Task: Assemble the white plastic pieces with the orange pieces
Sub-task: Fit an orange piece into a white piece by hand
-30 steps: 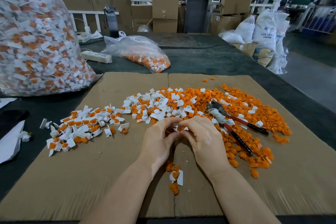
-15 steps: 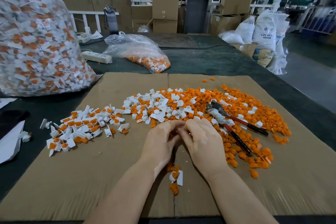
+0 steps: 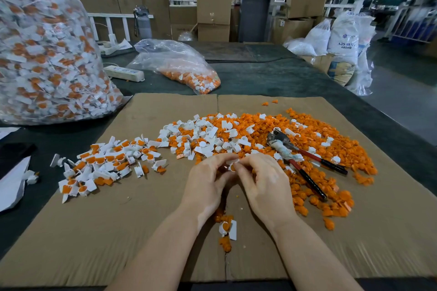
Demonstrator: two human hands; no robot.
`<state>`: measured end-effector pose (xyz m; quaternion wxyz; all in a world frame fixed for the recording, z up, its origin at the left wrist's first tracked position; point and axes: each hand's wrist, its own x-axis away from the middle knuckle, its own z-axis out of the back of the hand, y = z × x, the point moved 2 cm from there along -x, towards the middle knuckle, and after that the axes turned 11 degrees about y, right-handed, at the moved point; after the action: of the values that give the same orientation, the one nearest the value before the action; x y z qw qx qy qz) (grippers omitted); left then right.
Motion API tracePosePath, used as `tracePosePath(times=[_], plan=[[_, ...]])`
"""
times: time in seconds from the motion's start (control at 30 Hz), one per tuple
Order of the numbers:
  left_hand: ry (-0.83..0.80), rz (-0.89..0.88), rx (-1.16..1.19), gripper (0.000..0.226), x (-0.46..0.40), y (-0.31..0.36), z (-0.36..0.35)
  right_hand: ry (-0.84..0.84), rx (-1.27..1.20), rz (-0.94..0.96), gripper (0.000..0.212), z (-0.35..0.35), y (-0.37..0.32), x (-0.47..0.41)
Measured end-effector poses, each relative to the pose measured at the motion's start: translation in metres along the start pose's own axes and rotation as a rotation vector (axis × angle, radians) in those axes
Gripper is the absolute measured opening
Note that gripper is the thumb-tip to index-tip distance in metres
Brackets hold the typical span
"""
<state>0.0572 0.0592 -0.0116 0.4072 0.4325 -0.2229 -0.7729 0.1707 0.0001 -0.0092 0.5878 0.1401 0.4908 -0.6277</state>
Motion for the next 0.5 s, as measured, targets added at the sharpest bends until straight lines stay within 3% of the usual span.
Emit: tracePosePath(times=[0.13, 0.5], plan=[[-0.031, 0.051, 0.064, 0.033, -0.0005, -0.0009, 0.0018, -0.075, -0.083, -0.005, 0.013, 0.0022, 0.0012, -0.0024], [-0.071, -0.005, 0.022, 0.036, 0.0008, 0.0003, -0.0007, -0.1, 0.088, 0.103, 0.008, 0.0018, 0.0011, -0.0042]])
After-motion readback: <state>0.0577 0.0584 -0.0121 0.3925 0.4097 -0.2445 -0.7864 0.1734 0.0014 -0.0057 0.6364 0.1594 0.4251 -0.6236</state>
